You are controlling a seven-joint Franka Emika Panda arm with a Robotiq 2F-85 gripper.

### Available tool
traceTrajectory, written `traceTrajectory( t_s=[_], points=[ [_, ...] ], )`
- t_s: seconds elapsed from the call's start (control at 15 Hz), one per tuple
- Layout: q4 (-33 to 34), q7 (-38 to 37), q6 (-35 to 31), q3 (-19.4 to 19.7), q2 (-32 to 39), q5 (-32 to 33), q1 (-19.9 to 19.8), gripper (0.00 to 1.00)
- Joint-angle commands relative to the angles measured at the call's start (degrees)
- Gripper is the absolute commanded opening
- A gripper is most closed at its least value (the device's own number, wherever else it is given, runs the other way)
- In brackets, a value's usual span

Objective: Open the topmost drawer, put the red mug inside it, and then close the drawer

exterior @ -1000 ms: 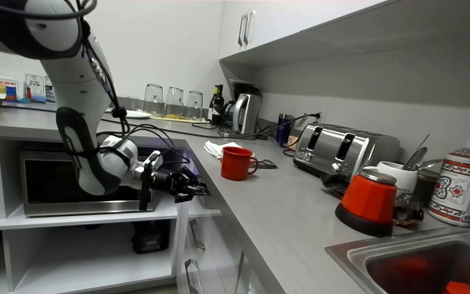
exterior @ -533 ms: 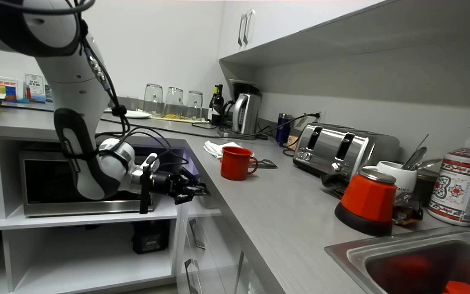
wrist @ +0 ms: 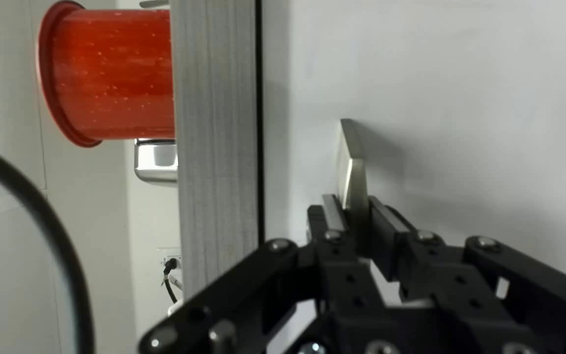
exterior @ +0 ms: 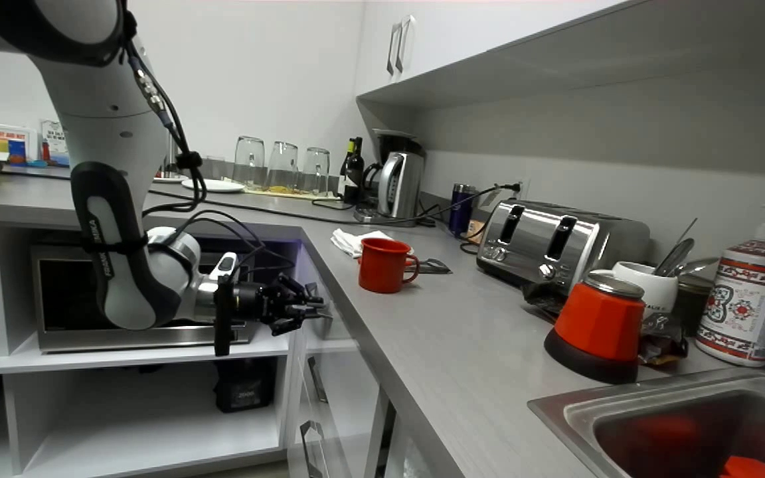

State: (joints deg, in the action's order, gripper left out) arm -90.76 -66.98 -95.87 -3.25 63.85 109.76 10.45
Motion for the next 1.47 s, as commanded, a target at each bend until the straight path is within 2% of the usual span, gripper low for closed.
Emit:
traceTrajectory(
  t_s=[0.0,0.53,0.87,1.13,1.4],
  points=[
    [-10.4,-2.22,-0.49,-2.81,-5.24,3.87,3.24,0.04],
    [-17.68,-3.39,-1.45,-4.83,-8.91,9.13,2.7,0.04],
    [-24.87,-4.58,4.55,-10.7,-11.2,7.34,5.4,0.04],
    [-26.19,-4.46,7.74,-14.18,-11.76,4.67,6.42,0.04],
    [-25.73,-4.15,8.99,-15.53,-11.95,2.3,6.98,0.04]
  ],
)
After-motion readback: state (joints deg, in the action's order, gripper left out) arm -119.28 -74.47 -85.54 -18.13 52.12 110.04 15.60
